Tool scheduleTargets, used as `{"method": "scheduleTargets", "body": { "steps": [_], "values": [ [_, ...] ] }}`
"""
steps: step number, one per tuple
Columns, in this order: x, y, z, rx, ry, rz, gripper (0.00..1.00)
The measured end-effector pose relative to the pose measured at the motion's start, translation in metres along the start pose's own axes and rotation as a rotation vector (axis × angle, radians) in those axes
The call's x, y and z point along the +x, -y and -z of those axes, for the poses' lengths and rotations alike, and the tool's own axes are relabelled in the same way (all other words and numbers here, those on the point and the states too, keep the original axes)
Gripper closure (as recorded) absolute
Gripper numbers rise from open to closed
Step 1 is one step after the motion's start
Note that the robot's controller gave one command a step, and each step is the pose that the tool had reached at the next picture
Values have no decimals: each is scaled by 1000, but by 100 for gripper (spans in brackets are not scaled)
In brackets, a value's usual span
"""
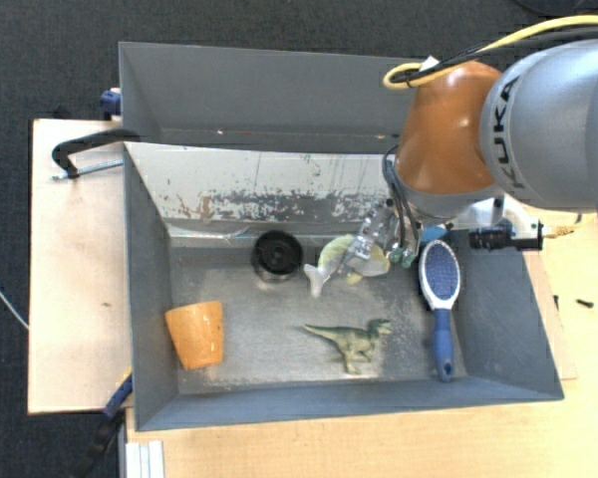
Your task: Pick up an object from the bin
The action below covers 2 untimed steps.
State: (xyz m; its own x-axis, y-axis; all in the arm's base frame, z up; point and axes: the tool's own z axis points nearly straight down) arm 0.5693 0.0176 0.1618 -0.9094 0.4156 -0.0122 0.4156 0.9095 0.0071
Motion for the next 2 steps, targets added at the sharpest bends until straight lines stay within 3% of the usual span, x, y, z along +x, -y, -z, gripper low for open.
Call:
{"method": "scheduleTargets", "body": {
  "steps": [1,2],
  "values": [
    [-2,-2,29,2,-3,2,100],
    [-3,-3,30,4,-6,3,100]
  ]
}}
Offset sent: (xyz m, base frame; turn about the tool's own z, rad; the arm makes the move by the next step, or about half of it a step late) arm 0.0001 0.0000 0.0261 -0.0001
